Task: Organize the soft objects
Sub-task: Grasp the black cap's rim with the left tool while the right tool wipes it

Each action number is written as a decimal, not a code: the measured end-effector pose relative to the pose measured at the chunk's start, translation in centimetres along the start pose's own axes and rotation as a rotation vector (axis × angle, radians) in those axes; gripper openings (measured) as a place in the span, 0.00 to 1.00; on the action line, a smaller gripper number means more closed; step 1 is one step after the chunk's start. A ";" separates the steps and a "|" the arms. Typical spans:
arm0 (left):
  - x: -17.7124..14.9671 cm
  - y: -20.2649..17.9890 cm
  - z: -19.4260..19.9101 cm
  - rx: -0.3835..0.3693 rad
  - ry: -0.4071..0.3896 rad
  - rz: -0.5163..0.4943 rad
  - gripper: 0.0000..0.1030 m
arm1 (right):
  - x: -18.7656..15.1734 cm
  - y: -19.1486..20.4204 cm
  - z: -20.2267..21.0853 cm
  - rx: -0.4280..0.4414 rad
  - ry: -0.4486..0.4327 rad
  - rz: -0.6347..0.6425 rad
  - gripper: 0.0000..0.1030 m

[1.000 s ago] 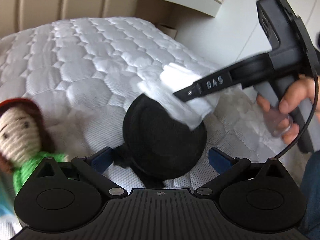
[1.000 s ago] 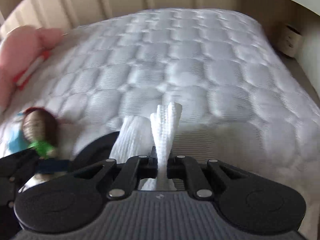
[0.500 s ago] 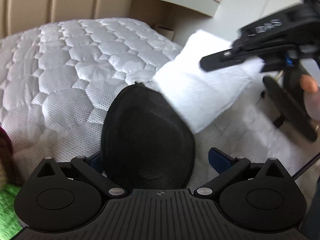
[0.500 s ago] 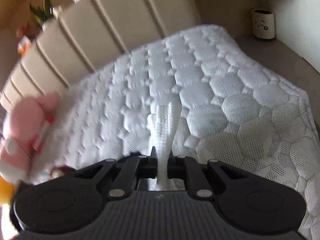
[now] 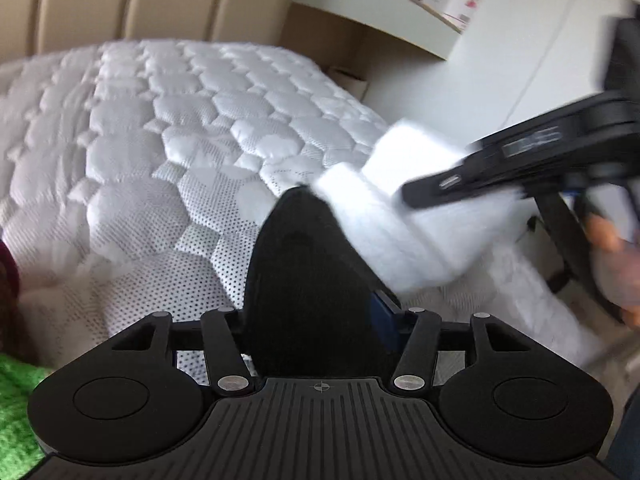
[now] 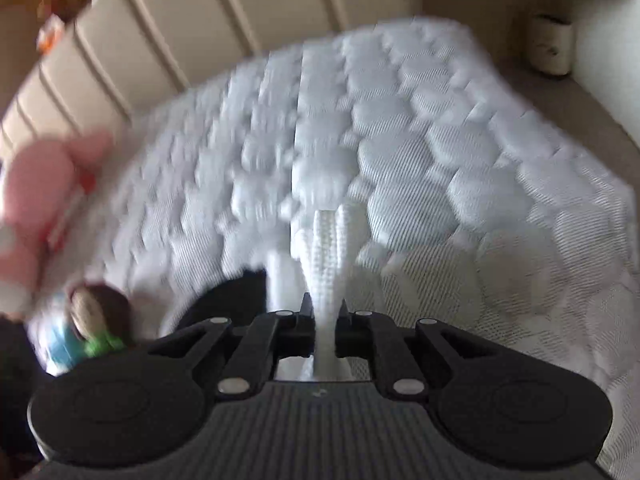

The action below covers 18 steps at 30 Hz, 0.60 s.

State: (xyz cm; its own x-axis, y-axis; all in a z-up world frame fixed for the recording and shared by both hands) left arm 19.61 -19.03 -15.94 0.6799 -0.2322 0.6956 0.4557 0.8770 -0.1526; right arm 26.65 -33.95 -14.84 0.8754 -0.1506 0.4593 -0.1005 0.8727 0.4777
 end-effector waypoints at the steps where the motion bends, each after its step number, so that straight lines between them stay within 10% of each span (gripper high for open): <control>1: -0.1 -0.2 0.1 0.012 -0.013 -0.035 0.51 | -0.4 0.0 -0.9 0.022 0.032 -0.015 0.08; 13: -1.2 1.6 6.0 0.106 -0.099 -0.332 0.44 | -4.5 6.3 -3.2 0.431 0.188 -0.221 0.09; 18: -2.5 1.4 8.0 0.209 -0.104 -0.439 0.47 | -4.1 8.6 -1.6 0.350 0.122 -0.047 0.08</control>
State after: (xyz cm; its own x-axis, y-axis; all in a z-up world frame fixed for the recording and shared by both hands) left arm 14.00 -13.87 -12.29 0.3838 -0.5645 0.7308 0.5535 0.7741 0.3073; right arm 22.98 -25.06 -13.82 0.9306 -0.1117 0.3487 -0.1963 0.6516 0.7327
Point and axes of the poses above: each gripper's, at about its wrist camera, not at the fingertips, and z roughly against the way its jaws point, y to its left, x to its top, the point moved 7 cm from there along -z, roughly the way its jaws point, and after that the axes turned 11 degrees about x, right-handed, at the moved point
